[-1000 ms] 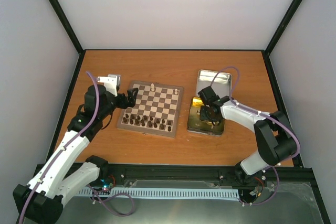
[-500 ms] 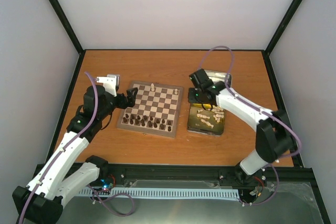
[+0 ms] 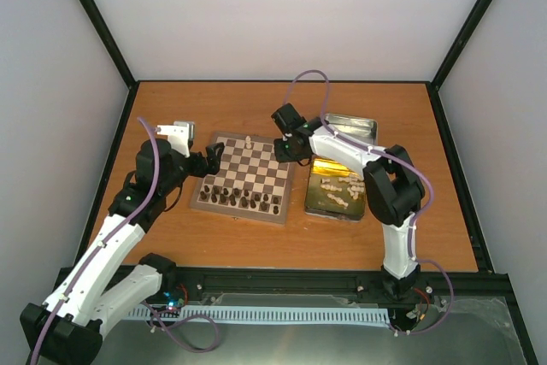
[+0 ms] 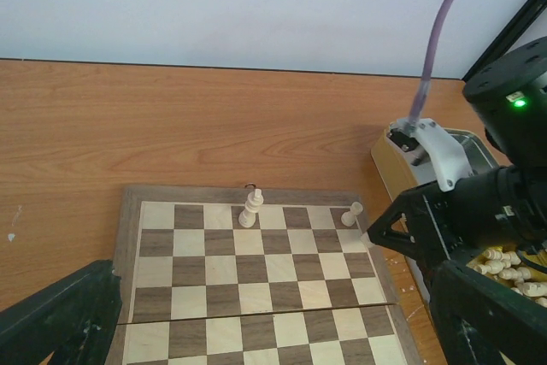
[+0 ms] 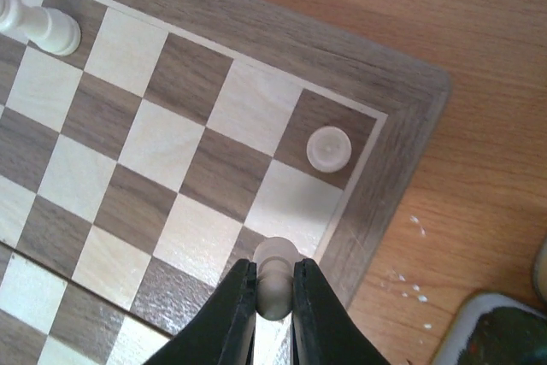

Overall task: Set up the chess pieces on the board
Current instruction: Place the chess piece on the chessboard.

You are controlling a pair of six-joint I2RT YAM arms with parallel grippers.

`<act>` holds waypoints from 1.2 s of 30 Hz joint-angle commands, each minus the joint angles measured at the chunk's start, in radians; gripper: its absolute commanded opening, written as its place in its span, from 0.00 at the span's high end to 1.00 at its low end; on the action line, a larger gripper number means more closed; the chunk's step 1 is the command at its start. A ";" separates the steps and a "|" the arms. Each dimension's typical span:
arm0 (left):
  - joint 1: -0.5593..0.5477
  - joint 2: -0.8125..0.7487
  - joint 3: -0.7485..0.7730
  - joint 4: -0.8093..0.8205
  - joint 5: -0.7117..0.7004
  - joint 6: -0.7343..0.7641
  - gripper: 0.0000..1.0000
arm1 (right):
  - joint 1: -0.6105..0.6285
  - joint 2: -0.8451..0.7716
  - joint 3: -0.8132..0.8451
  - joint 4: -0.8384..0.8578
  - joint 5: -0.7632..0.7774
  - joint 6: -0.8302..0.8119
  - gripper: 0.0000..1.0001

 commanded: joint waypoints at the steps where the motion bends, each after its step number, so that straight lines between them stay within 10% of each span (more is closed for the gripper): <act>1: 0.002 -0.013 0.014 0.029 -0.006 -0.013 0.00 | 0.005 0.050 0.058 -0.034 0.005 -0.013 0.88; 25: 0.002 -0.015 0.010 0.027 -0.007 -0.014 0.00 | 0.005 0.131 0.122 -0.041 0.038 -0.009 0.76; 36: 0.002 -0.008 0.012 0.034 0.008 -0.014 0.00 | -0.001 -0.181 -0.078 0.055 0.080 0.036 0.61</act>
